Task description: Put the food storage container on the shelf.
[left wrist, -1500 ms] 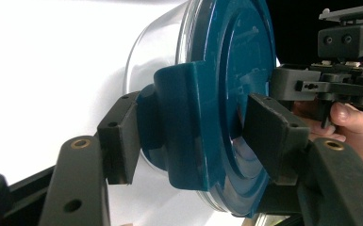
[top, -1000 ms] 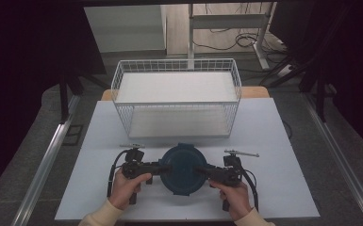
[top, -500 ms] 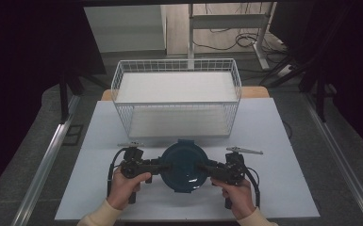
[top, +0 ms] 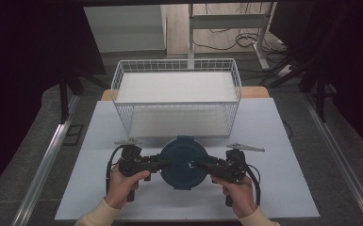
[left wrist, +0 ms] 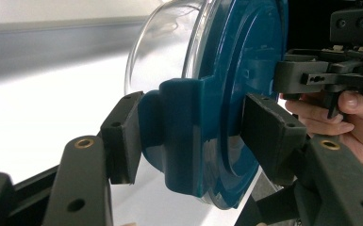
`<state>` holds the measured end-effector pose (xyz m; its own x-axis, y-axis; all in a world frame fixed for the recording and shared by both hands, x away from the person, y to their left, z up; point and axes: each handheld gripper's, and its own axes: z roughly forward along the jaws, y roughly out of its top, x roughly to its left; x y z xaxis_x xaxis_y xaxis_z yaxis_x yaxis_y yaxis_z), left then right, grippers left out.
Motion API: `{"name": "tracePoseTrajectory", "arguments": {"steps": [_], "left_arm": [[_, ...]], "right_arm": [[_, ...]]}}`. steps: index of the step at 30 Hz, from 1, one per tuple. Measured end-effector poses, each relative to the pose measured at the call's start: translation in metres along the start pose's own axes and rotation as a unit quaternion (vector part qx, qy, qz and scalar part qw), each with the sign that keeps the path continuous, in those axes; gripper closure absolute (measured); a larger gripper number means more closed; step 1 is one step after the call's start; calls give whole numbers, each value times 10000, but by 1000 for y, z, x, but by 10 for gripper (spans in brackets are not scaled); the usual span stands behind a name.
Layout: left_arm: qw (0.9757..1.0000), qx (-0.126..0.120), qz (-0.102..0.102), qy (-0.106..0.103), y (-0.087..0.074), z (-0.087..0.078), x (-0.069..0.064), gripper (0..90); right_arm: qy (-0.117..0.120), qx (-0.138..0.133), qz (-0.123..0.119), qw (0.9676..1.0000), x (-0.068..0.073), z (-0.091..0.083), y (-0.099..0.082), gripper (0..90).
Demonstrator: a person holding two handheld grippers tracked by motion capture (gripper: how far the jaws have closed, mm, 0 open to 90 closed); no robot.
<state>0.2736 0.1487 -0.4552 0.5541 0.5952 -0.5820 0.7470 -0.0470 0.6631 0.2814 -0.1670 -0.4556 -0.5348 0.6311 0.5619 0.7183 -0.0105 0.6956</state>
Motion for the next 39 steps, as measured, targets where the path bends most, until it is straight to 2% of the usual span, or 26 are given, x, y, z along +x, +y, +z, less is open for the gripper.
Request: {"name": "tracePoseTrajectory", "arguments": {"steps": [16,23,39], "left_arm": [[9998,-149,155,7,24,-5,-3,411],[9994,-254,233,-28,38,-9,-8,412],[9987,-305,407,-11,61,-14,-17,412]], "right_arm": [[-41,-102,-299,9995,7,-2,29,352],[-47,-184,-372,9991,12,-8,42,352],[-49,-284,-472,9985,18,-15,64,353]]}}
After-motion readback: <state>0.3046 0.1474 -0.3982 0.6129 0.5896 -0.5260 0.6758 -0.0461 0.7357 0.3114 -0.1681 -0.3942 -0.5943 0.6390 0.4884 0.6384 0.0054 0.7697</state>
